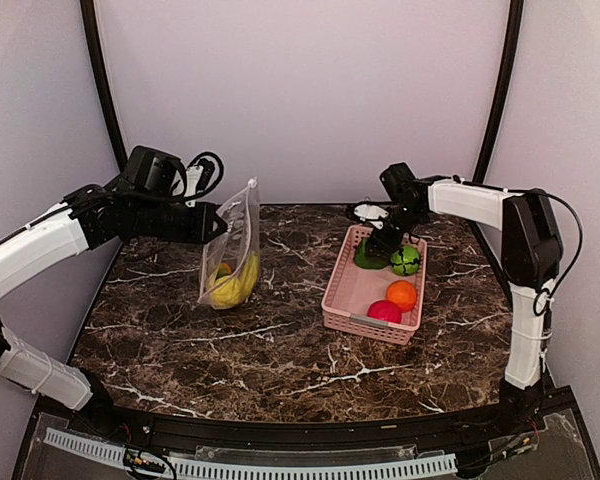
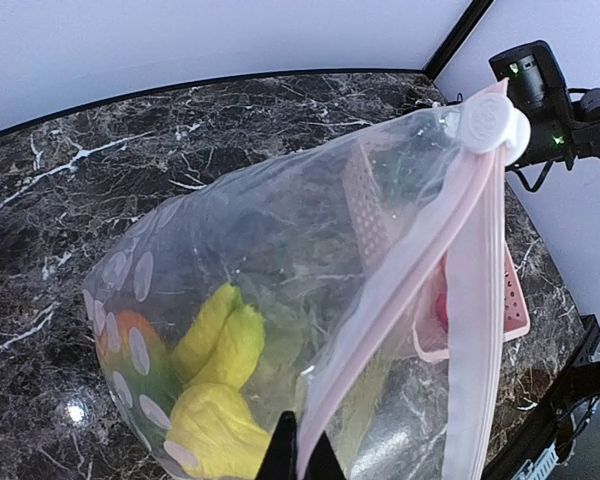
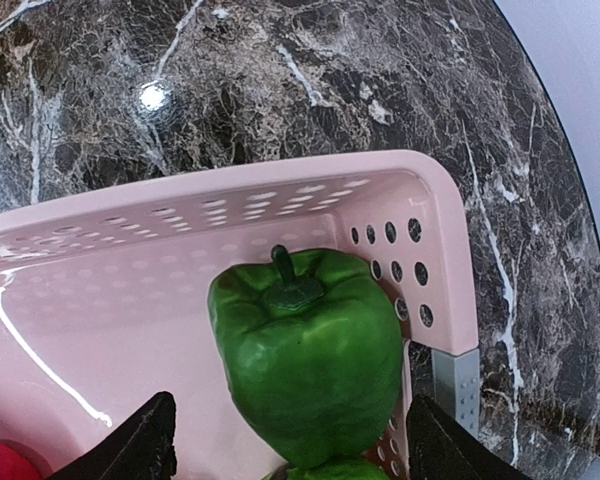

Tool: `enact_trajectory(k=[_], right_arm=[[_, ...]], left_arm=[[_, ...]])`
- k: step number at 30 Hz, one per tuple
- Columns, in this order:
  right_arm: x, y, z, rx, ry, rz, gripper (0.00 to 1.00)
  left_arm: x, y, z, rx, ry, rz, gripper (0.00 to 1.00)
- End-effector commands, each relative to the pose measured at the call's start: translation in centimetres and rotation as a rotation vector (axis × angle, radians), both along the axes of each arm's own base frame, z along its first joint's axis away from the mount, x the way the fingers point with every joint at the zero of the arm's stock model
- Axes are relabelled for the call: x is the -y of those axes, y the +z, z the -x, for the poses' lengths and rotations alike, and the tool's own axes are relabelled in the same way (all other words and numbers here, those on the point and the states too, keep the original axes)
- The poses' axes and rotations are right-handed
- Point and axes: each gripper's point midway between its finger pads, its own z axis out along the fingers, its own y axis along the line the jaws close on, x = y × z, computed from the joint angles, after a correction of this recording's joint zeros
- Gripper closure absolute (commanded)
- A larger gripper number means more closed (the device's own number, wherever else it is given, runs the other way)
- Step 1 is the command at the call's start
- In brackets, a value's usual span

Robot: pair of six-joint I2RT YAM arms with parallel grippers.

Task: Place the food in the zip-top bag and seal the zipper
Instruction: Pick up the fake vegetable from the bin.

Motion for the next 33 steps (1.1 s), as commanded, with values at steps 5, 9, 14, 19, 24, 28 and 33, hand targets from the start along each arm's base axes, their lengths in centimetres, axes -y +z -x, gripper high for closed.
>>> enact_trajectory(k=[5,9,14,19,24,28,33], right_arm=[[-0.1,-1.4,-2.0,0.033,-0.003,0.016,0.19],[-0.5,-2.2,-2.0,0.007,-0.002,-0.003,0.17],[-1.6,-2.1,-0.2,-0.085,0.010,-0.066,0.21],[-2.0,-1.6,0.9,-0.111,0.007,-0.089,0.21],[-1.4,-3.3,0.4,-0.107,0.005,-0.039,0.17],[-1.9,-3.5,0.4,-0.121,0.014,-0.058,0.21],[-1.9,-2.9,0.1,-0.106,0.000,-0.066,0.33]], left_arm=[[1.3,-0.2,1.0,-0.028,-0.051,0.109,0.99],[1.7,-0.5,1.0,-0.044,-0.059,0.134,0.99],[2.4,-0.9,1.1,-0.066,-0.079,0.159,0.99],[2.5,-1.2,1.0,-0.065,-0.077,0.161,0.99],[3.3,-1.3,0.5,-0.076,-0.093,0.168,0.99],[3.6,-1.1,0.5,-0.081,-0.102,0.180,0.99],[3.5,-1.0,0.5,-0.076,-0.096,0.183,0.99]])
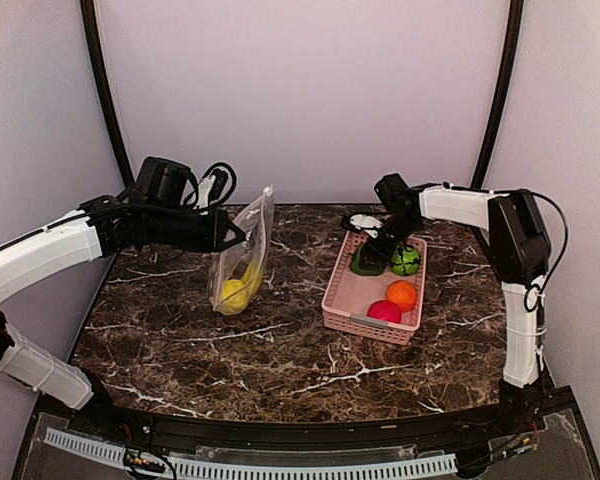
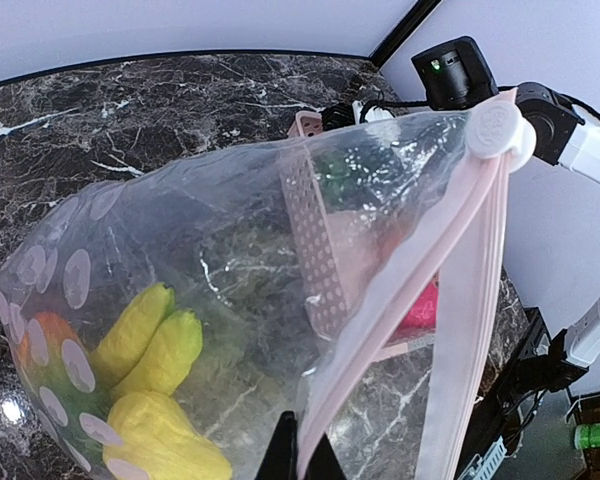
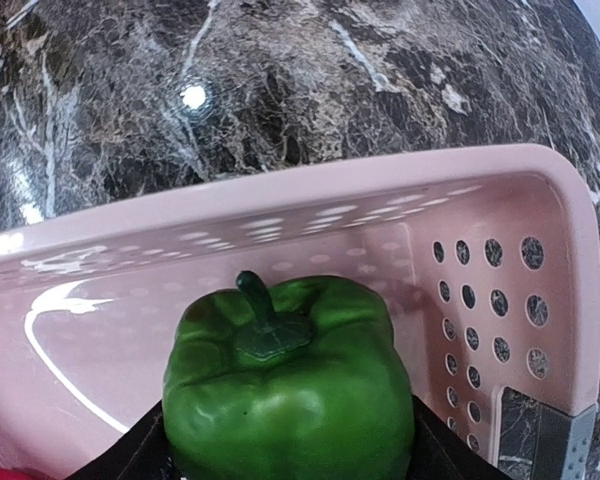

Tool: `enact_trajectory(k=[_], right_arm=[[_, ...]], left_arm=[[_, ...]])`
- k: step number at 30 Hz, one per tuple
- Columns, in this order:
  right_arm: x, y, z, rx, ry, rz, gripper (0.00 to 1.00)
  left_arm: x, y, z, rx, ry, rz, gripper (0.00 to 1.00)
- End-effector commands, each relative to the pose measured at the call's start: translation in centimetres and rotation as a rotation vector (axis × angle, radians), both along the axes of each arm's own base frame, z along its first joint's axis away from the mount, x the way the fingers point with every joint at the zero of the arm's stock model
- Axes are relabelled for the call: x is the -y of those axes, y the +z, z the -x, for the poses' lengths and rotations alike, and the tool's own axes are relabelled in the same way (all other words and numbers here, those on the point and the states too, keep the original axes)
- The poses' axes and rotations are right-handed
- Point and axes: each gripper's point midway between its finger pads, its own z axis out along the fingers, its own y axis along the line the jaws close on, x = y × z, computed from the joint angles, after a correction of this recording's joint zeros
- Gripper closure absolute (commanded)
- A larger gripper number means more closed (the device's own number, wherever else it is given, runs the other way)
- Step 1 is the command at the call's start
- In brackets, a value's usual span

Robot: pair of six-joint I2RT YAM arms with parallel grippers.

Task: Place the food in the zip-top bag and seal the zipper
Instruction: Pick up the fake vegetable from the bin.

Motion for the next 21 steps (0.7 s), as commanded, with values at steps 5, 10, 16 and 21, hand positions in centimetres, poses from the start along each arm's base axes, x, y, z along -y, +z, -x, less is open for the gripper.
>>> enact_trajectory(k=[5,10,16,21], right_arm=[[-0.4,2.0,-0.3,0.030,-0.021,-0.030,0.50],[-0.9,7.1,0.9,0.049,-0.038,-0.127,0.52],[-4.9,20.2,4.8,0.014,0.053,-0.488,0.52],[-7.2,28.8,8.4,-0.027,0.196,-0.748,0.52]], left_arm=[[0.3,0.6,-0.2,0.006,-0.005,0.031,0.99],[0.7,0.6,-0.3,-0.002,-0.012,0.045,0.99],[1.3,0.9,-0.7,0.002,-0.017,0.075,0.99],[1.7,0.6,-0.9,-0.017,-0.012,0.096,0.99]])
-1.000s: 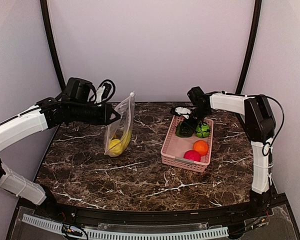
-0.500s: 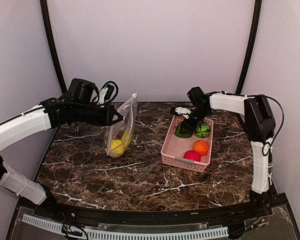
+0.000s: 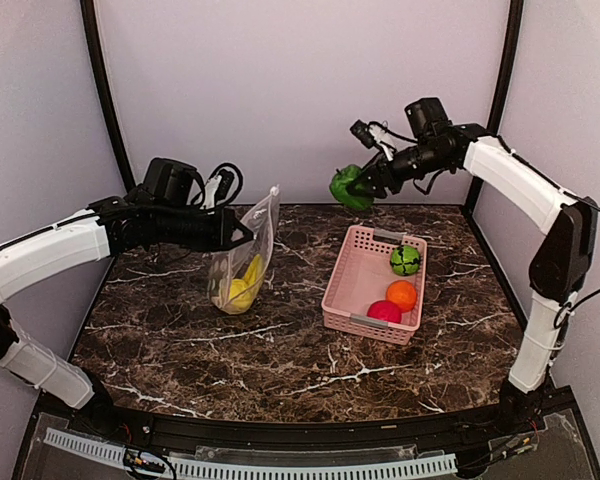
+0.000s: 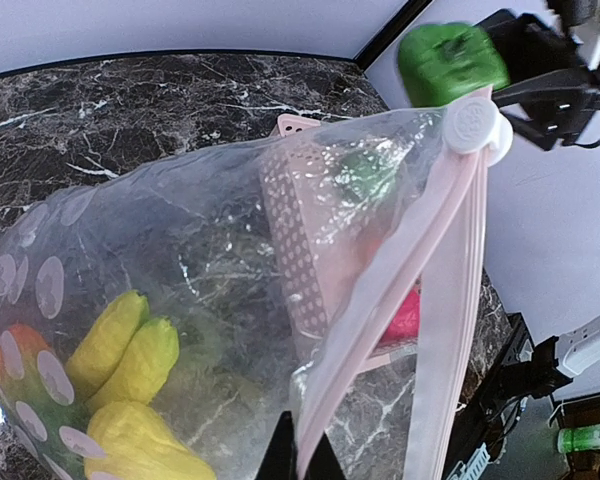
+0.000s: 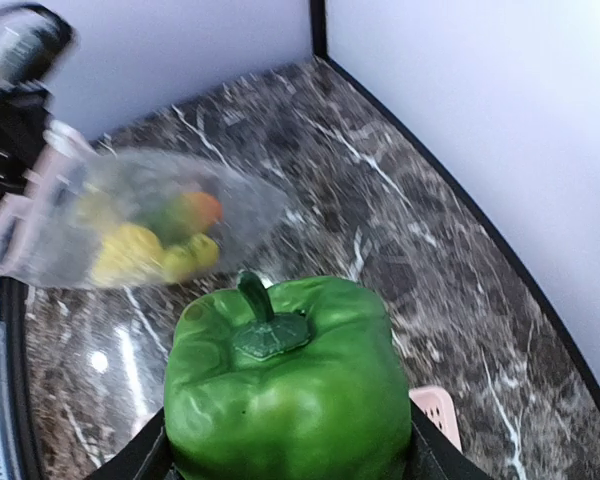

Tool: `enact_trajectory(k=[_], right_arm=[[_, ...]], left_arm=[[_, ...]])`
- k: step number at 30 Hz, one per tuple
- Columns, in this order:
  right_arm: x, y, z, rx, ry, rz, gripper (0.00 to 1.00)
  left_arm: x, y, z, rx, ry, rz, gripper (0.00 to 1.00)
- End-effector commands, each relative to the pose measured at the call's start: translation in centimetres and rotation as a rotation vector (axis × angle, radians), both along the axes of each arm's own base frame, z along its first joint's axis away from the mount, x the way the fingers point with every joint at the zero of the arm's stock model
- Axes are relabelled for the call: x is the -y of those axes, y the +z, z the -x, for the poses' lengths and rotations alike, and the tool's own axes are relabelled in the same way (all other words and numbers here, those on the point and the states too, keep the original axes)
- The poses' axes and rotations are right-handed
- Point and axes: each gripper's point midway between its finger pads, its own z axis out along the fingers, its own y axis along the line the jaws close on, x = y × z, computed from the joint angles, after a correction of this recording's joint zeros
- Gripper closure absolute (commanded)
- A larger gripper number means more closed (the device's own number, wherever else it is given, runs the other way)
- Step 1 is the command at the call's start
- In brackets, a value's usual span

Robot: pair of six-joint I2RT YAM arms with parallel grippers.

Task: Place the food in the zip-top bag and seal the zipper
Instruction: Pick up the fake vegetable from the bin, then place the fake vegetable in the zipper food storage bag.

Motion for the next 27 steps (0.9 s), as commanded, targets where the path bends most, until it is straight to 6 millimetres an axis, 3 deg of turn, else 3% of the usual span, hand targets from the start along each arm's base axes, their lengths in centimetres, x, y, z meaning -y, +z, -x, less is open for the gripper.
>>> enact_trajectory(k=[1,6,15,27], right_arm=[[-2.7,8.6,5.7,-0.076,0.206,-0.292,0.53],[-5.2,12.3,10.4,-0.142,0.397,-0.435,0.52],[-11.3,12.8,17.4,-0.335,0.662,-0.502,0.51],[-15.8,11.4,17.5,-0.370,0.701,-0.542,0.49]], left_arm=[[0.4,0.8,-0.3,-0.007,0.008,0.052,0.99],[0.3,1.5,-0.3,-0.004,0.023,0.074,0.99],[0.3,2.2,-0.5,-0.021,0.055,0.107,0.99],[0.1,5.9,0.6,-0.018,0.062,0.235,0.99]])
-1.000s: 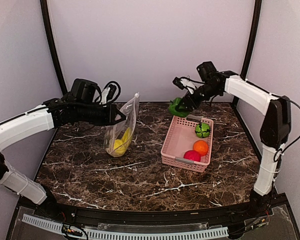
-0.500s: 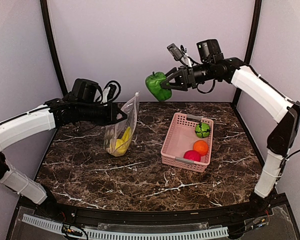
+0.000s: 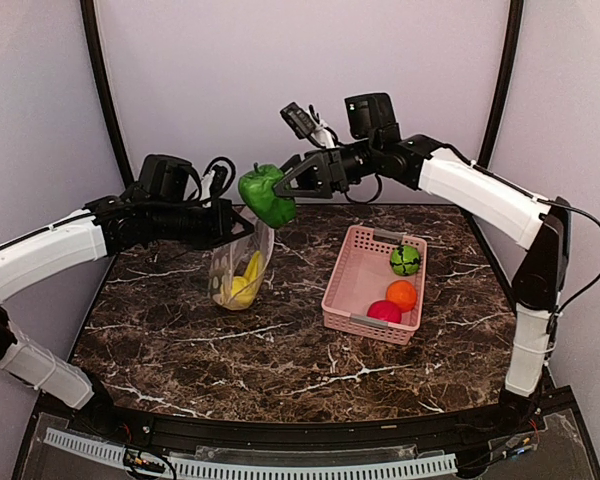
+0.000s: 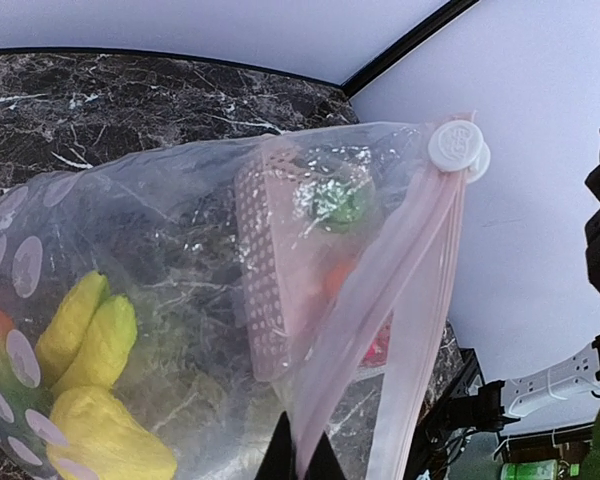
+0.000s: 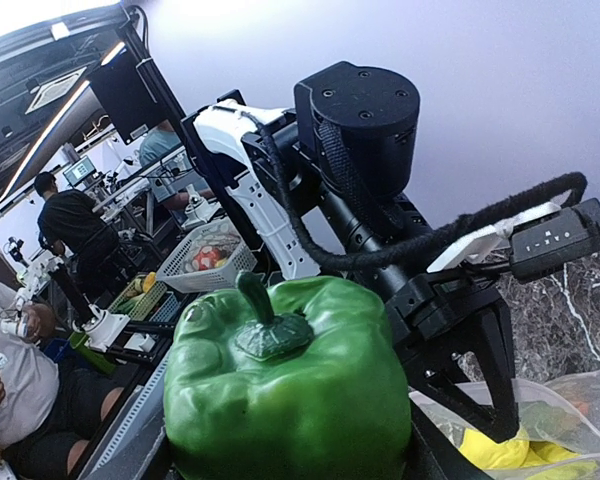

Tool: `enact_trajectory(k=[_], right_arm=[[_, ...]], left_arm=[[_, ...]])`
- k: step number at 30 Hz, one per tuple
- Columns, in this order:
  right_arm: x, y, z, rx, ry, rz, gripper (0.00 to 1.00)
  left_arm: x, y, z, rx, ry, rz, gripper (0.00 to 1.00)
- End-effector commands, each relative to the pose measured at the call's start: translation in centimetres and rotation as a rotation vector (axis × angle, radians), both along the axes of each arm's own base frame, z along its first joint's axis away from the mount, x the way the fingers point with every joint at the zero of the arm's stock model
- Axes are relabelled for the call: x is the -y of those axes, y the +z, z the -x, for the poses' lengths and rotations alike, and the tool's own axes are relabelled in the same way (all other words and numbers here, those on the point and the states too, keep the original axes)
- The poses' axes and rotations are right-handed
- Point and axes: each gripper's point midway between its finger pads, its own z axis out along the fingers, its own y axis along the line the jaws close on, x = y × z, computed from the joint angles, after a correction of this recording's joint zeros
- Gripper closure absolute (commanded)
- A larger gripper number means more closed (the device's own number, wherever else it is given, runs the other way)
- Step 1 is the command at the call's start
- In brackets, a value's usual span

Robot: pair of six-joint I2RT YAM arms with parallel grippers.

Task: Place the food in the zip-top bag and seal the zipper
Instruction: Place the fake vegetable in the zipper food storage bag.

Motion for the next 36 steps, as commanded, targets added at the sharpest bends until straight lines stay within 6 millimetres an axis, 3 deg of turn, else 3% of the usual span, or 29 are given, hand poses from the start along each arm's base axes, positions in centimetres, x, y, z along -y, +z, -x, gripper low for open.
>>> enact_trajectory(k=[1,7,12,17,23,26,32,36], right_arm=[[-1.8,-0.2,0.1,-0.003,0.014,-0.028,0.49],[-3.3,-2.9,-0.9,-0.048,-0.044,0.037,0.49],[-3.6,-4.2,-2.2,-0.027,-0.130,0.077,0.48],[-3.6,-6.2,-3.7,0.011,-0.248,0.150,0.48],[-3.7,-10.9,-5.6,0.049,-0.396,0.316,0.48],[-3.5,-12.1,-6.0,0.057,-0.433,0.368,0.49],[-3.2,-13.3,-6.4,0.130,-0.484,0.432,0.50],[-2.8,-13.4,-7.1,0.172,-0.520,0.463,0.51]], left_arm=[[-0.5,5.0,0.9,0.059,0.010,0.132,0.99],[-1.2,6.9,1.3,0.091,0.041,0.187,0.99],[-1.7,7.3,1.5,0.099,0.061,0.194,0.99],[-2.2,6.1,1.4,0.082,0.089,0.186,0.99],[-3.0,5.0,1.3,0.079,0.128,0.162,0.99],[-3.4,4.1,1.2,0.072,0.154,0.144,0.99],[-4.4,2.3,0.8,0.040,0.219,0.112,0.99],[-4.1,2.3,0.6,0.042,0.219,0.143,0.99]])
